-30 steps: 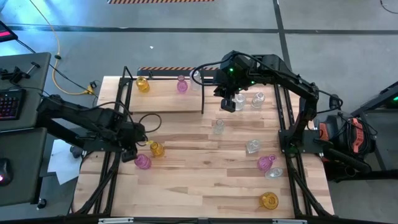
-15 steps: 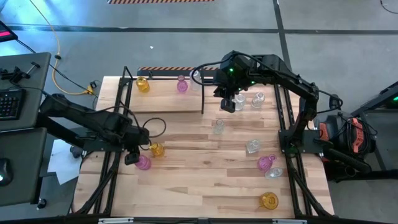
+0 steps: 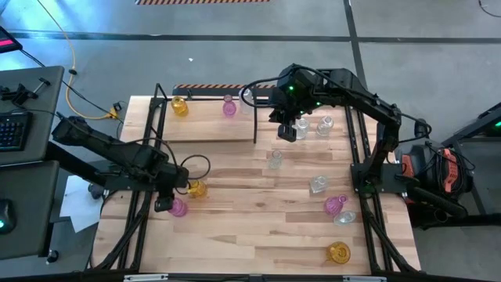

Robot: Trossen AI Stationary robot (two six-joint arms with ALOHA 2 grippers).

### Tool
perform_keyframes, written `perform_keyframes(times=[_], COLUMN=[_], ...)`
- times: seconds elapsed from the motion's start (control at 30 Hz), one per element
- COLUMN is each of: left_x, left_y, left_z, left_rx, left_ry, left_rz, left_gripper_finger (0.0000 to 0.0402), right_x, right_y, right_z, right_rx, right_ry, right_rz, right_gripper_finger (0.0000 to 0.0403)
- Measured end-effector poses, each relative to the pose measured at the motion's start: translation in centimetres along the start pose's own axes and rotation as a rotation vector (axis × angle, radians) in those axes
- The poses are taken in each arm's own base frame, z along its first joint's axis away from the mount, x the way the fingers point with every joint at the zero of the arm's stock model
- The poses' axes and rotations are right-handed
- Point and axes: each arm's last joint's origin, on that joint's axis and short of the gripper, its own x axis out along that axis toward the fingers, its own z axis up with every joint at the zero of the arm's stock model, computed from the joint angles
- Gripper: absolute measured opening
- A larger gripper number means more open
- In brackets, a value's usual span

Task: Sort vases onto shelf
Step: Put the pink vase on the shelf aligned with the other pink vase

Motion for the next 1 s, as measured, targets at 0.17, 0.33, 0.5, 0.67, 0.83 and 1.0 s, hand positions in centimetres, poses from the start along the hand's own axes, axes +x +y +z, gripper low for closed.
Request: perform_keyframes(times=[0.17, 0.33, 0.5, 0.67, 0.83, 1.0], left_x=[-0.1, -0.1, -0.2, -0.7, -2.4, -4.0], left_y=[-0.1, -0.1, 0.0, 0.1, -0.2, -0.4], left_z=[0.0, -0.1, -0.3, -0.6, -1.0, -1.4], left_rx=[0.0, -0.009, -0.016, -0.053, -0.073, -0.078], left_ry=[0.011, 0.015, 0.008, -0.001, 0.024, 0.031], left_rz=[-0.016, -0.026, -0.025, -0.008, 0.024, 0.073], left_gripper_finger=[0.0038, 0.0021, 0.0029, 0.0019, 0.0023, 0.0023], right_x=[0.0, 0.0, 0.0, 0.0, 0.0, 0.0], right_y=[0.0, 0.0, 0.0, 0.0, 0.0, 0.0], right_z=[0.0, 0.0, 0.0, 0.0, 0.0, 0.0], right_rx=[0.0, 0.0, 0.0, -0.005, -0.006, -0.009], right_ry=[0.0, 0.0, 0.0, 0.0, 0.0, -0.005], right_rz=[0.0, 0.0, 0.0, 0.001, 0.001, 0.0], right_gripper_finger=[0.0041, 0.0041, 0.0041, 0.0041, 0.0041, 0.0041])
